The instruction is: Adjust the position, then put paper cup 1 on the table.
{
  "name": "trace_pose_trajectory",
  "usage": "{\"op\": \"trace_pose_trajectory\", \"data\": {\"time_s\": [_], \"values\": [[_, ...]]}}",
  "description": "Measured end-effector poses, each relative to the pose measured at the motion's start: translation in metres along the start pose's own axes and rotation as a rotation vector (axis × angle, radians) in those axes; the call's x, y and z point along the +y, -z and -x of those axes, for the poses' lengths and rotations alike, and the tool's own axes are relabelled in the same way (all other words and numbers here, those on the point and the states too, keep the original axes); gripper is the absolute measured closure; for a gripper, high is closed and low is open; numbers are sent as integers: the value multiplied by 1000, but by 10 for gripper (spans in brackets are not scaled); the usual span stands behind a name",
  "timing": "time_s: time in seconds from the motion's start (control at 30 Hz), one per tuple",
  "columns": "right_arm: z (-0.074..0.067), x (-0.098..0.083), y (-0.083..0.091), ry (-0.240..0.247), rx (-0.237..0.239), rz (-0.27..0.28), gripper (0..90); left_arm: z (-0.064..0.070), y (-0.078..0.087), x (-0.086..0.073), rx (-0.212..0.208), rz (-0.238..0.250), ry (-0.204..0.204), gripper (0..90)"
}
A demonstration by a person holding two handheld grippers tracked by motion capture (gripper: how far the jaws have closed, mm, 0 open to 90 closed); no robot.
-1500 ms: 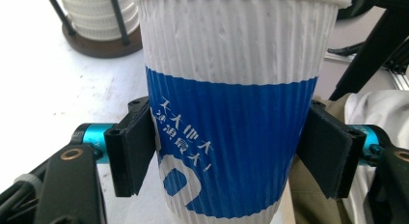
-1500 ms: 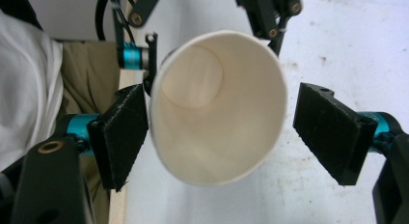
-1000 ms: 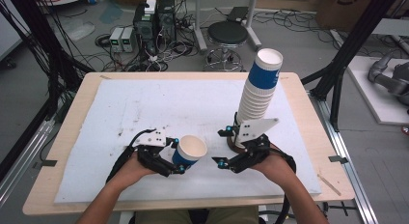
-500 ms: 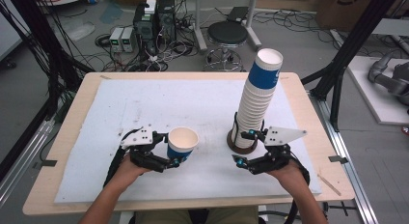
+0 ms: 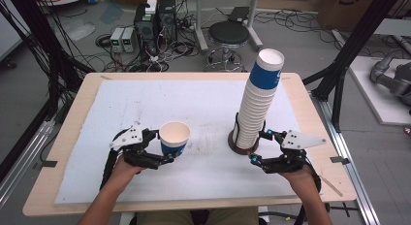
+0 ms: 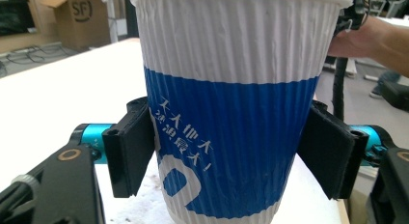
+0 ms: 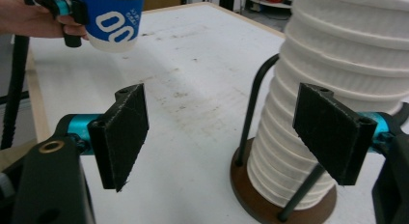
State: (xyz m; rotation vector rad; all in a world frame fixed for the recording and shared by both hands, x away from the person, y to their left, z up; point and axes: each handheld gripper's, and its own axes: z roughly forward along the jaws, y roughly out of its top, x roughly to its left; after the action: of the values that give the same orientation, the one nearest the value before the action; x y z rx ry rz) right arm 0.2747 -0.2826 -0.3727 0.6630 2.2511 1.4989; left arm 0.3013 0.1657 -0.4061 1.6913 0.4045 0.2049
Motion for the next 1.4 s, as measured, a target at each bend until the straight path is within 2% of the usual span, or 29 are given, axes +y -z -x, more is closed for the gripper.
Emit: {"op": "trace_pose_trajectory", "data": {"time_s": [0.13,0.47,0.83,0.97,1.1,1.4], "values": [[4,-5,4,-15,-39,-1,207,-2,5,-3,16,23,-1,258],[11,-10,11,-35,-76,12,207,-4,9,-9,40,41,2,257],[10,-13,13,-40,-78,5,207,-2,8,-8,38,41,1,256],[11,-12,14,-30,-83,15,207,-4,8,-8,41,51,3,256],[11,-13,16,-48,-89,14,206,-3,9,-7,44,57,0,256],[11,-15,17,-47,-89,14,207,-6,8,-6,46,80,-4,255]]}}
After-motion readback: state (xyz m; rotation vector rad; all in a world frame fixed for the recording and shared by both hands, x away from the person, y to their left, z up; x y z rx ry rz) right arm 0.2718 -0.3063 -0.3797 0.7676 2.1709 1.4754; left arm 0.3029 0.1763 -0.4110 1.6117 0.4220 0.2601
